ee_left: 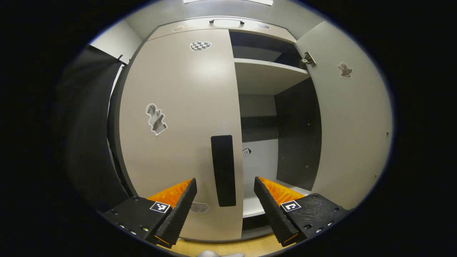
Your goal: Open the right door of the double-door shoe cabinet with the right hand, and open the left door with the left hand.
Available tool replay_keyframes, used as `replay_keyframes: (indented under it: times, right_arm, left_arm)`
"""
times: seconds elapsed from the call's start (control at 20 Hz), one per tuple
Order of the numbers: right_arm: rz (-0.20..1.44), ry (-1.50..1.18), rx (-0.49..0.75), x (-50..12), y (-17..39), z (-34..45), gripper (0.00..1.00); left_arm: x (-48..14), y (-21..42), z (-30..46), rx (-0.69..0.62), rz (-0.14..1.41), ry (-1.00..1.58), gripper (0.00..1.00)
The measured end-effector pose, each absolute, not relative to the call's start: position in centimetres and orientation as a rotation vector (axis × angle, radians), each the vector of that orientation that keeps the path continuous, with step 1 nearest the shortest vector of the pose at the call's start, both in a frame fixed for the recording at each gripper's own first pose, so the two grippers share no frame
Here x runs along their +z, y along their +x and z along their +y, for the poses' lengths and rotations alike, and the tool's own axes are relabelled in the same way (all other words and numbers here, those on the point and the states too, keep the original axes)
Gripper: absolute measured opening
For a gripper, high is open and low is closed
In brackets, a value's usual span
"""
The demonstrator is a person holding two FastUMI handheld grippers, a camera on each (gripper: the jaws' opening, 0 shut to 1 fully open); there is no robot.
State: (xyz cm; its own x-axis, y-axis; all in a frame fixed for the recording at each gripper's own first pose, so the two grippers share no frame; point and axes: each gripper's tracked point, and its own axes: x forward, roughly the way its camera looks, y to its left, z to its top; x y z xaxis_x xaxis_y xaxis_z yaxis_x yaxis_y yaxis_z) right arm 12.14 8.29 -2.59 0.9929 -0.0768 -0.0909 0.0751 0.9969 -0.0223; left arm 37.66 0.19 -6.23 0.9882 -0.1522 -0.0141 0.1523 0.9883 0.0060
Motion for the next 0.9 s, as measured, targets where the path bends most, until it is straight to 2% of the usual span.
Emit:
replay_keyframes:
  times: [0.2, 0.25, 0.3, 0.35, 0.4, 0.6, 0.7, 0.8, 0.85, 0.9]
  right_arm:
    - [0.101, -0.031, -0.088, -2.8, 12.3, 7.9, 1.00]
    - [0.104, -0.030, -0.088, -2.9, 12.5, 7.9, 1.00]
    - [0.105, -0.028, -0.086, -2.9, 12.5, 8.0, 1.00]
    - [0.111, -0.026, -0.082, -3.0, 12.6, 8.0, 0.99]
    - [0.113, -0.025, -0.075, -3.0, 12.6, 8.1, 0.99]
    - [0.107, -0.027, -0.054, -2.6, 12.5, 8.5, 1.00]
    - [0.099, -0.028, -0.037, -2.2, 12.5, 9.0, 0.99]
    - [0.090, -0.030, -0.027, -2.1, 12.5, 9.2, 0.99]
    - [0.089, -0.029, -0.020, -2.2, 12.3, 9.2, 0.99]
    - [0.090, -0.029, -0.014, -2.3, 12.1, 9.3, 0.99]
  left_arm:
    - [-6.8, 39.7, 0.5, -0.126, 0.023, -0.002, 0.95]
    - [-6.7, 40.2, 0.5, -0.120, 0.017, 0.005, 0.73]
    - [-6.5, 40.5, 0.8, -0.110, 0.008, 0.013, 0.75]
    - [-6.4, 40.4, 1.0, -0.096, 0.002, 0.012, 0.66]
    - [-6.5, 40.6, 1.0, -0.095, 0.001, 0.008, 0.65]
    - [-6.6, 41.0, 0.2, -0.126, 0.010, -0.011, 0.31]
    - [-6.6, 40.4, 0.4, -0.118, 0.029, -0.033, 0.24]
    - [-6.8, 40.6, 0.5, -0.112, 0.041, -0.058, 0.14]
    - [-6.6, 40.3, 0.5, -0.118, 0.038, -0.061, 0.06]
    - [-6.7, 40.1, 0.5, -0.126, 0.043, -0.054, 0.06]
